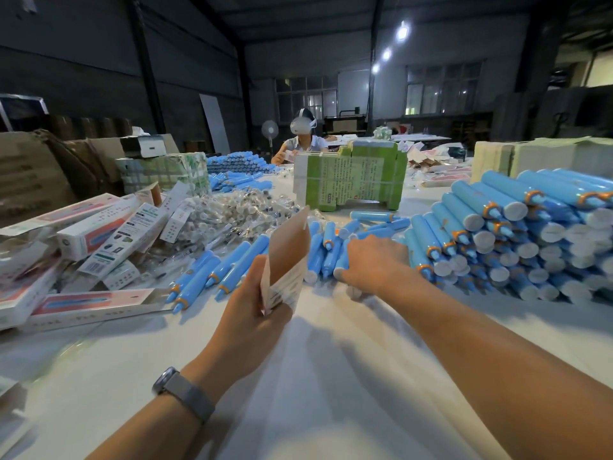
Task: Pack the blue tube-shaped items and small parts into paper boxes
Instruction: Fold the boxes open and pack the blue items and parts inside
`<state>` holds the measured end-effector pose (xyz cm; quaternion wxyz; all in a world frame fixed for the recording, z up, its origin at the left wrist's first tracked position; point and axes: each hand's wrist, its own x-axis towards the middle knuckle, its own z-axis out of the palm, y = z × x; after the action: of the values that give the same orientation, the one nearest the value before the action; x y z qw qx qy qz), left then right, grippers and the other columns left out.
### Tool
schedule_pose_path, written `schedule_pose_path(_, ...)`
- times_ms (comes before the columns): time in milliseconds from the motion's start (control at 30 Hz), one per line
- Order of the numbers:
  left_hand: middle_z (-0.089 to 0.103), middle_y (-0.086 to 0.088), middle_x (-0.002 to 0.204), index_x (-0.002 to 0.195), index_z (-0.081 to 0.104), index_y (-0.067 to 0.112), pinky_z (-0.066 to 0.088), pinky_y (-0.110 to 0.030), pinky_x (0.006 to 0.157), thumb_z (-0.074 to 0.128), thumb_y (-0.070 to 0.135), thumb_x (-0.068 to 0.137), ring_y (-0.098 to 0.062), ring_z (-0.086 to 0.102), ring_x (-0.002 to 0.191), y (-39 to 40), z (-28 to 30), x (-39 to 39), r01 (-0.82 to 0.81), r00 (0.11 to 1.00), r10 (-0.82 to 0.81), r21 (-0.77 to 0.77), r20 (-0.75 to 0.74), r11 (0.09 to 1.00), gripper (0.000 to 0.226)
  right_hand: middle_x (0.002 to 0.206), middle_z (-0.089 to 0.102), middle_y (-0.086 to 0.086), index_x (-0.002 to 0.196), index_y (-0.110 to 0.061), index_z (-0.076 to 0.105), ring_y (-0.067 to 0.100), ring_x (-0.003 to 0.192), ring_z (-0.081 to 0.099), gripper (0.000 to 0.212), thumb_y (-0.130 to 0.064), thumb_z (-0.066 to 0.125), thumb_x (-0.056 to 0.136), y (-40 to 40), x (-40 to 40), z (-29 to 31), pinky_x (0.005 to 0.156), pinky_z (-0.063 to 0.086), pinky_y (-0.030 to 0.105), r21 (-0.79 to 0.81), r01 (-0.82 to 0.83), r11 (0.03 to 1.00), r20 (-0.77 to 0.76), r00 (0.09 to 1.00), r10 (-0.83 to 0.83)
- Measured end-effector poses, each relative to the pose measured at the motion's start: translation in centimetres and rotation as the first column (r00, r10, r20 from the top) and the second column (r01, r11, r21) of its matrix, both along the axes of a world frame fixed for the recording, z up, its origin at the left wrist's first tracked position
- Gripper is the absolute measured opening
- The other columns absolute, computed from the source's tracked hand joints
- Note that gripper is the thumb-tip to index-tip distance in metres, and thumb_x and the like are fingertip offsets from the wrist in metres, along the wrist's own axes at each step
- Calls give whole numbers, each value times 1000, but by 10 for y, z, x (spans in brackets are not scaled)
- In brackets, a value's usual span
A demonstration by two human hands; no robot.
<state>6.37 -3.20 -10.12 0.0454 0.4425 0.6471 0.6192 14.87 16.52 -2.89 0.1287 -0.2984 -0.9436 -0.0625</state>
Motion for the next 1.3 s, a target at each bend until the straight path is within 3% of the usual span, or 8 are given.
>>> schedule_pose_path(200, 67, -6, 92, 115, 59, 29, 39, -25, 44, 56, 23, 71, -18, 56, 65, 1, 0, 2, 21, 1000, -21, 9, -18, 1000, 44, 95, 48, 2, 87, -20, 44, 26, 104, 57, 26, -31, 67, 80, -15, 0, 0, 71, 38, 28, -75, -47, 996, 89, 995, 54)
schedule_pose_path(400, 65, 1, 108, 112, 52, 51, 53, -38, 75, 59, 31, 75, -12, 60, 96, -4, 14, 9, 55, 998, -52, 75, -42, 996, 43, 39, 53, -1, 62, -12, 54, 14, 32, 48, 22, -26, 68, 71, 2, 15, 16, 38, 34, 13, -476, -16, 879, 33, 999, 36)
schedule_pose_path(567, 61, 32, 119, 115, 45, 62, 46, -28, 87, 51, 59, 85, 7, 58, 110, -10, 27, 17, -24, 993, 28, 33, -113, 999, 31, 62, 48, 7, 72, -15, 51, 16, 39, 37, 18, -19, 69, 77, 5, 26, 34, 41, 26, 18, -747, -178, 640, -235, 972, -4)
schedule_pose_path(833, 67, 16, 87, 88, 50, 38, 53, -45, 75, 53, 53, 80, -16, 61, 82, -14, 38, 13, -369, 900, 372, 57, -230, 928, 17, 68, 51, 0, 96, -15, 53, 15, 56, 49, 9, -15, 52, 87, -40, 26, 62, 43, 33, 24, -597, -773, 214, -802, 585, -124)
schedule_pose_path(933, 64, 12, 82, 93, 49, 31, 48, -19, 65, 64, 38, 86, -12, 56, 72, -16, 38, 5, -446, 846, 451, 87, -285, 891, 18, 78, 59, 2, 120, -18, 50, 12, 56, 55, 34, -7, 55, 89, -52, 28, 66, 44, 36, 24, -485, -866, 124, -869, 461, -179)
schedule_pose_path(1033, 58, 18, 78, 95, 49, 28, 42, -11, 60, 70, 21, 90, -1, 56, 74, -17, 38, 4, -478, 818, 472, 69, -328, 876, 23, 87, 67, 0, 134, -30, 32, 16, 63, 64, 65, 3, 59, 86, -58, 28, 66, 48, 49, 27, -370, -916, 156, -927, 353, -125)
schedule_pose_path(1167, 62, 2, 79, 87, 47, 34, 42, -26, 60, 71, 18, 89, -18, 54, 69, -18, 36, 8, -441, 841, 432, 49, -325, 896, 30, 118, 59, 11, 141, -46, 16, 28, 86, 70, 97, 5, 68, 76, -60, 29, 66, 52, 56, 30, -241, -928, 283, -969, 248, -11)
schedule_pose_path(1300, 56, 8, 72, 78, 41, 38, 38, -16, 55, 71, 17, 90, -4, 50, 64, -18, 38, 12, -451, 820, 435, 50, -372, 891, 39, 121, 51, 2, 151, -33, 9, 22, 75, 69, 111, 9, 75, 72, -62, 31, 65, 60, 58, 27, -62, -899, 434, -972, 153, 179)
